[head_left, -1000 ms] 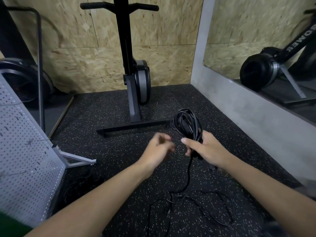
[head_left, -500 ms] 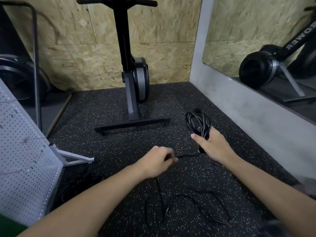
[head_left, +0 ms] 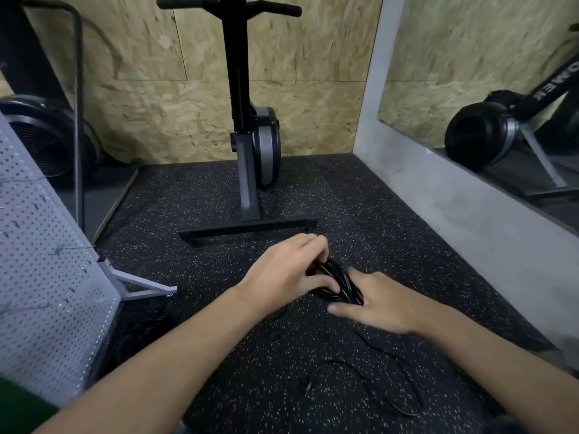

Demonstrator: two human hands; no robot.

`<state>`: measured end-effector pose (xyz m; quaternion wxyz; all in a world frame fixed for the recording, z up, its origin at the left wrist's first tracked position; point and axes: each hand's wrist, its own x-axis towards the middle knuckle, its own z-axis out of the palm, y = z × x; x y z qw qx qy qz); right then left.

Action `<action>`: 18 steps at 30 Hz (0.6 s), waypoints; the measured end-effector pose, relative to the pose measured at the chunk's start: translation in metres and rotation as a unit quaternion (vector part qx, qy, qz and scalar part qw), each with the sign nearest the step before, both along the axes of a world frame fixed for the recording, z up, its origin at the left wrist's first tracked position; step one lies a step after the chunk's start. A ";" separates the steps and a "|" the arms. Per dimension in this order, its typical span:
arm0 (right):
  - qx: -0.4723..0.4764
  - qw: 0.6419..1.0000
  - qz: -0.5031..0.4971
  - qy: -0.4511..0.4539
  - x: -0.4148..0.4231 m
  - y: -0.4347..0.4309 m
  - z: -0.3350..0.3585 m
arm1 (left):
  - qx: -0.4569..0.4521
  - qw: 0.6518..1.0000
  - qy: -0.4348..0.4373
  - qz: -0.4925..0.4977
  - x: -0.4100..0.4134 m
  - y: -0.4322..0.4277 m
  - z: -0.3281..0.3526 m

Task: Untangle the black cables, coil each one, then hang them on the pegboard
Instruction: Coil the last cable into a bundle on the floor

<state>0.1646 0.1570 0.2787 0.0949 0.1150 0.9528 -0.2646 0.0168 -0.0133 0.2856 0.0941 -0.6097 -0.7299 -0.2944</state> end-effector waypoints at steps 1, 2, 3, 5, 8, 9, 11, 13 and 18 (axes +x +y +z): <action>-0.009 1.000 0.002 0.011 0.000 0.001 -0.001 | 0.004 1.000 -0.015 0.000 -0.003 -0.001 0.000; -0.019 1.000 0.011 0.019 0.001 0.001 -0.001 | 0.005 0.999 -0.037 0.001 -0.006 -0.002 -0.002; -0.028 0.999 0.023 0.023 0.001 0.002 -0.001 | 0.001 0.998 -0.065 0.003 -0.008 -0.003 -0.003; -0.056 0.998 0.039 0.019 0.001 0.003 0.000 | -0.018 0.992 -0.126 0.010 -0.013 -0.003 -0.008; -0.102 0.994 0.034 0.013 0.003 0.004 0.004 | -0.033 0.972 -0.229 0.032 -0.017 -0.003 -0.018; -0.112 0.993 0.035 0.016 0.003 0.003 0.005 | -0.034 0.963 -0.265 0.033 -0.018 -0.004 -0.020; -0.137 0.990 0.029 0.030 0.002 0.002 0.008 | -0.044 0.941 -0.336 0.017 -0.018 -0.007 -0.020; -0.159 0.986 0.022 0.040 0.001 0.000 0.009 | -0.036 0.918 -0.394 0.010 -0.019 -0.011 -0.018; -0.226 0.974 0.011 0.029 -0.001 -0.005 0.015 | -0.024 0.899 -0.437 0.020 -0.031 -0.016 -0.021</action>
